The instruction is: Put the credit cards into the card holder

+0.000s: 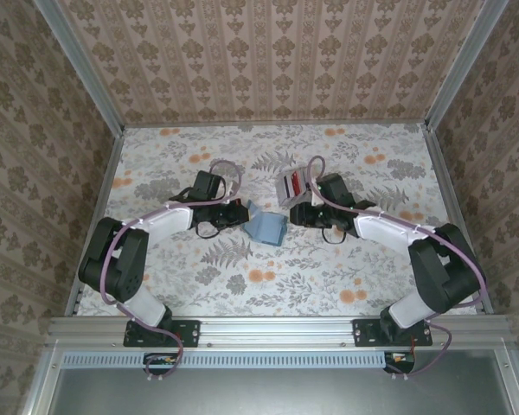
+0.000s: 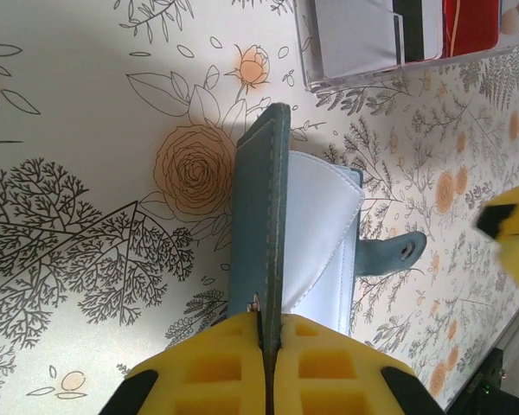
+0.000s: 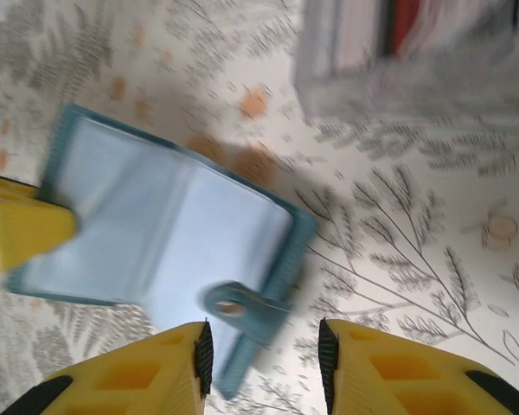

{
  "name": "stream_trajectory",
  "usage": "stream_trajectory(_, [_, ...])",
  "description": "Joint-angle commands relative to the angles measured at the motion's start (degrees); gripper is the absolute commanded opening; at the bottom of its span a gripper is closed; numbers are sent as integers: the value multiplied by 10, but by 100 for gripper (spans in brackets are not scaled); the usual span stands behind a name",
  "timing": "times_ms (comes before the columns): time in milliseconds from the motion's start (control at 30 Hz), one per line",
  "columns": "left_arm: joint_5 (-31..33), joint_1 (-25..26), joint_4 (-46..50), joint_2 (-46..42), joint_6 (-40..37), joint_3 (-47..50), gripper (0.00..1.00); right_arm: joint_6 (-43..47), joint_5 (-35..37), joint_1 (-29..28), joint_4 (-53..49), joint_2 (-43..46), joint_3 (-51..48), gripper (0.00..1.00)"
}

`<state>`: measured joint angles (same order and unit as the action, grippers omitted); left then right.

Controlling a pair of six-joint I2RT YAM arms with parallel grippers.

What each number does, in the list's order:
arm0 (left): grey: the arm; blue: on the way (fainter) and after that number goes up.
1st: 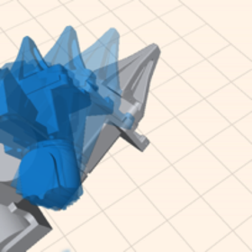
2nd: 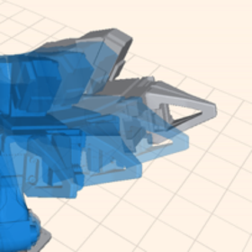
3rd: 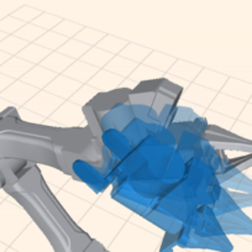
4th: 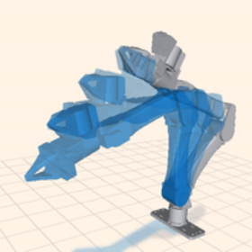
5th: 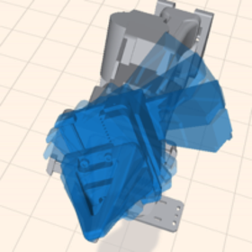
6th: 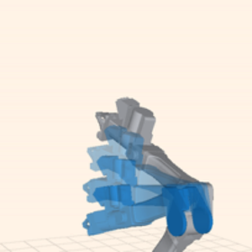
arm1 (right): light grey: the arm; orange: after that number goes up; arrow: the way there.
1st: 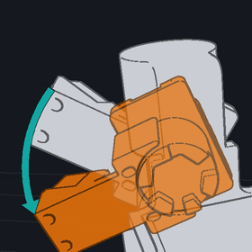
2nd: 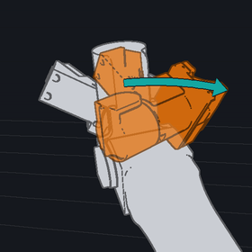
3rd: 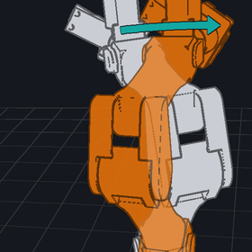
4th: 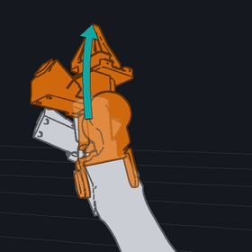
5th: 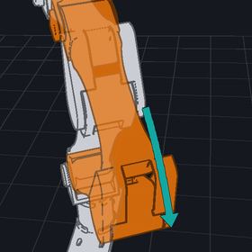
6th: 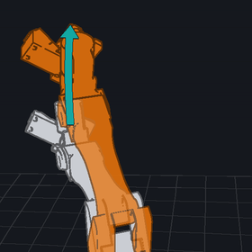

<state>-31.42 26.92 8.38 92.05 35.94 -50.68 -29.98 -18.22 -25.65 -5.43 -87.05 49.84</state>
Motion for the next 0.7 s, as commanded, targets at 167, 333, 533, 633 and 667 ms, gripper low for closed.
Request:
stream_trajectory(167, [17,1,29,-21,-16,-4,8,7,-73,-57,-45,-31,100,38])
stream_trajectory(333, [17,3,20,-21,-10,4,10,-68,-112,-88,36,-113,103,32])
stream_trajectory(533, [16,5,16,-30,-3,14,21,-92,-83,-89,69,-191,98,27])
stream_trajectory(633, [42,2,34,-38,-1,25,29,-80,-71,-85,56,-210,99,27])
stream_trajectory(667, [50,-3,37,-40,2,32,32,-78,-67,-84,51,-212,99,27])
